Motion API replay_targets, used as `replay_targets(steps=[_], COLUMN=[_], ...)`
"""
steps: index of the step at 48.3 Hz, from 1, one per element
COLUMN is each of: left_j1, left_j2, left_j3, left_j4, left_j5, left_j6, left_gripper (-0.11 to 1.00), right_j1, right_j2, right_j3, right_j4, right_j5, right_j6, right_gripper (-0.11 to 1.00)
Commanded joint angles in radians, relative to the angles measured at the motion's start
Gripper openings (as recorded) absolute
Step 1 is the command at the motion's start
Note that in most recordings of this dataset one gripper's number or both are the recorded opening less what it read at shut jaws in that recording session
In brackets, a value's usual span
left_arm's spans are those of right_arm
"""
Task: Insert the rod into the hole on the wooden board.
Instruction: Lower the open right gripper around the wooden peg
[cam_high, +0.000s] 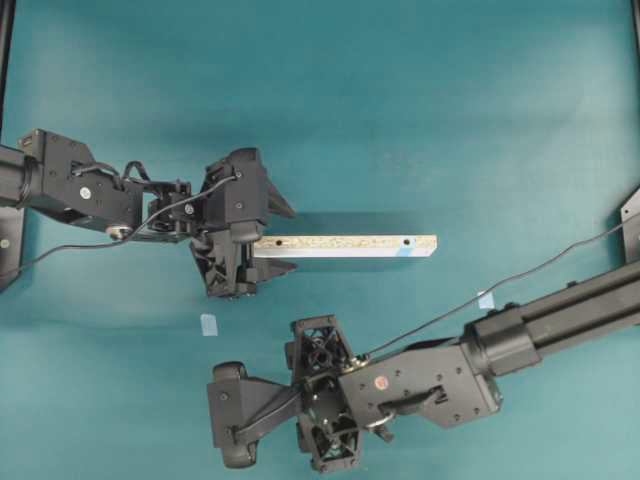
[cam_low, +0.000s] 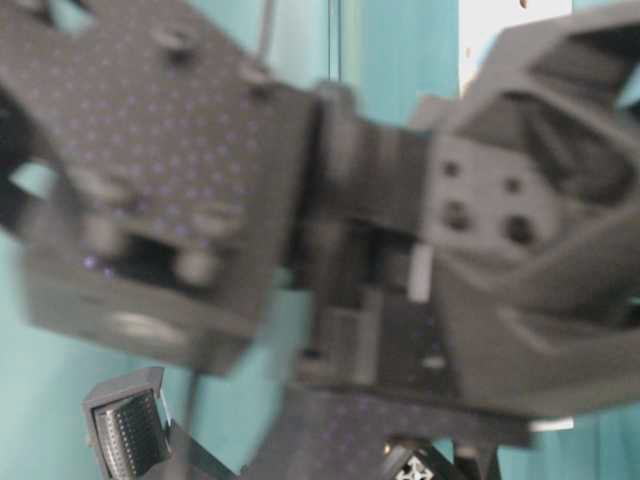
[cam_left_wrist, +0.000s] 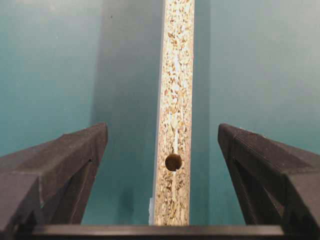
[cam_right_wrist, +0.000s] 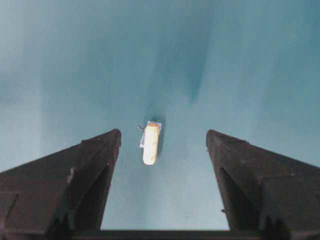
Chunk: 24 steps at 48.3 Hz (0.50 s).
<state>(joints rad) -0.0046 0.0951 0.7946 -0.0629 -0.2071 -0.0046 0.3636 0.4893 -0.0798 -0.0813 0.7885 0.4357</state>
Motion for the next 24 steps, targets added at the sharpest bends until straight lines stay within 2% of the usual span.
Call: replay_targets(steps=[1,8,24], left_j1=[-0.003,-0.005,-0.008], left_j2=[-0.015,-0.015,-0.015], left_j3=[-0.012,-0.009,-0.009], left_j4=[0.000,0.000,0.000], left_j5=[-0.006,-0.006,-0.006], left_j6=[-0.009,-0.008,-0.008], left_gripper=[0.99,0.99,0.99], right_j1=[0.009,0.009,0.009], right_j2=[-0.018,-0.015,0.002], right_j3=[-0.025,-0.026,-0.025], right_j4=[0.003,-0.003,-0.006], right_j5=[-0.003,-0.009,-0.023], right_j6=[0.006,0.026,0.052], right_gripper=[0.74,0.66,0.66])
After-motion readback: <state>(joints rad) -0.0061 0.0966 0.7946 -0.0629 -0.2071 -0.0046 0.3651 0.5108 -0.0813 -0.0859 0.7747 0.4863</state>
